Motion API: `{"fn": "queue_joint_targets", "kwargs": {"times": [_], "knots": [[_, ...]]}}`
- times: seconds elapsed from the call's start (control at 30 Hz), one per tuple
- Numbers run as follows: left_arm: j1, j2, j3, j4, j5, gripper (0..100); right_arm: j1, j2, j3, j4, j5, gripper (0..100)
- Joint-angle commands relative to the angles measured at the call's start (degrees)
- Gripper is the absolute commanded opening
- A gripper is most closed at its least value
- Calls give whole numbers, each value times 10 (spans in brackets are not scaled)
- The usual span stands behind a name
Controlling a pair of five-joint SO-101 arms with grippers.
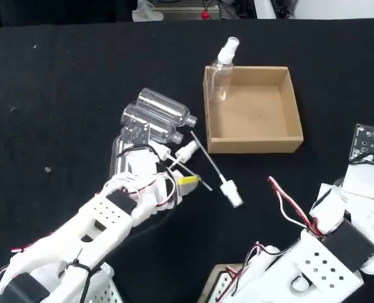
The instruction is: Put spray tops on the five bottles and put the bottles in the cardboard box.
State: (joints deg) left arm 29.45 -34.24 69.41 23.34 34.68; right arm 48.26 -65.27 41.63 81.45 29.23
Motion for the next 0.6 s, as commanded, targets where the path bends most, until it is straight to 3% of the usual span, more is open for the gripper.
{"fn": "queue_joint_targets", "kwargs": {"times": [0.0, 0.4, 0.57], "knots": [[4, -11, -4, -12, 6, 303, 3, -12, -2, -13, 2, 15], [9, 135, -67, -23, 4, 302, 7, -12, -3, -12, 4, 15], [9, 131, -67, -23, 4, 195, 4, -12, -2, -12, 4, 15]]}}
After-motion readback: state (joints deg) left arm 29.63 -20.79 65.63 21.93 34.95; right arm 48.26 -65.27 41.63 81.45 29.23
